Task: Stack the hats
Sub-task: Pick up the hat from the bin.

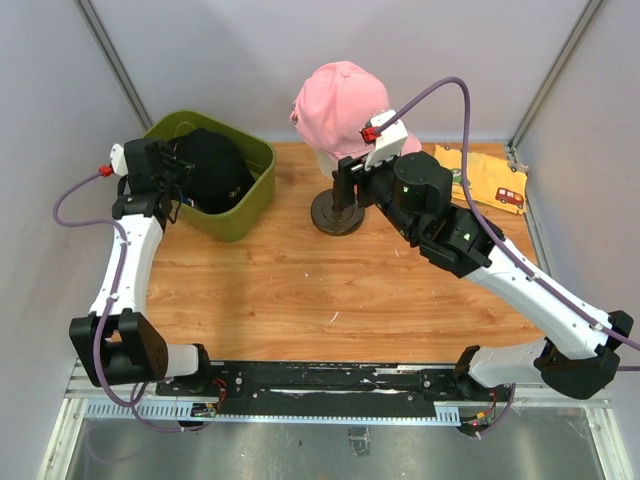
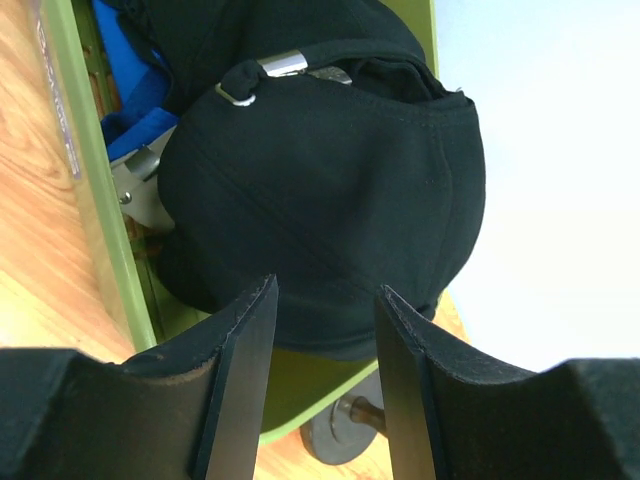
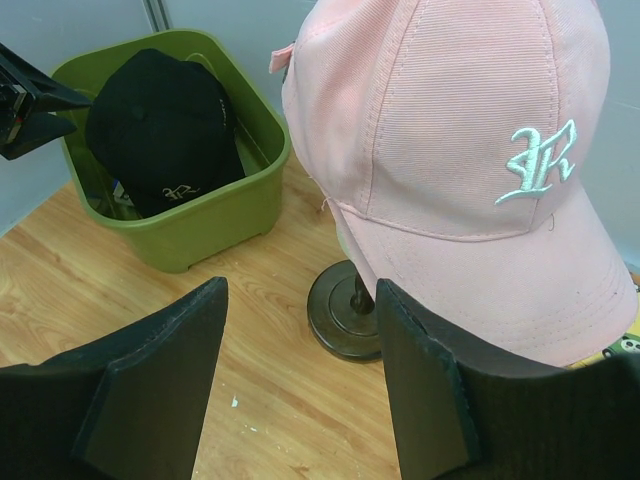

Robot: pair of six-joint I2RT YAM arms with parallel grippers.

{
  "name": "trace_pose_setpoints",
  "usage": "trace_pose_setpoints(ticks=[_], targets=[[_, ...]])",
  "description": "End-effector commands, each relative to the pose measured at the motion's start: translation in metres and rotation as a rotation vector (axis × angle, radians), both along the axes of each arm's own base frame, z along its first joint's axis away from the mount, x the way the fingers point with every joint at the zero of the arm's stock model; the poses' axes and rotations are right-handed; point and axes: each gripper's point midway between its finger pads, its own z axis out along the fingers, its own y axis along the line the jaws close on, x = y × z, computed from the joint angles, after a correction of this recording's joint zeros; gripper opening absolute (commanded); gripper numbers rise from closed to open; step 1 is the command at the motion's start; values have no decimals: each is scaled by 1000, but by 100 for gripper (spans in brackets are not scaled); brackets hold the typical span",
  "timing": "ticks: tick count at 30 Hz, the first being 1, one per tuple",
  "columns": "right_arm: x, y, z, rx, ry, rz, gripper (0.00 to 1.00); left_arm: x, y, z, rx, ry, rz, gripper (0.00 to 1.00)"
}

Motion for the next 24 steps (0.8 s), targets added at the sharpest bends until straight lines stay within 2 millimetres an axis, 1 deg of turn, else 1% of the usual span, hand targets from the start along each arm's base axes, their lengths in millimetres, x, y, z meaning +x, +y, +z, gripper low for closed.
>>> trace_pose_setpoints(ticks=[1,6,11,15,21,24], targets=[[1,-5,6,17,-20,-20,62,13,7,11,58,-41,14,48],[5,-4,4,10,-16,-22,62,24,6,19,101,-83,14,49],[10,-5,3,9,-14,-28,62,34,-1,22,135,-112,-7,49],[13,-5,2,6,-10,-32,62,40,-7,16,146,-93,-32,47],[16,-8,0,2,-7,-38,62,42,-9,1,153,-54,-45,46],[18,-8,-2,1,-4,-40,62,43,-9,-1,160,-49,-51,44]])
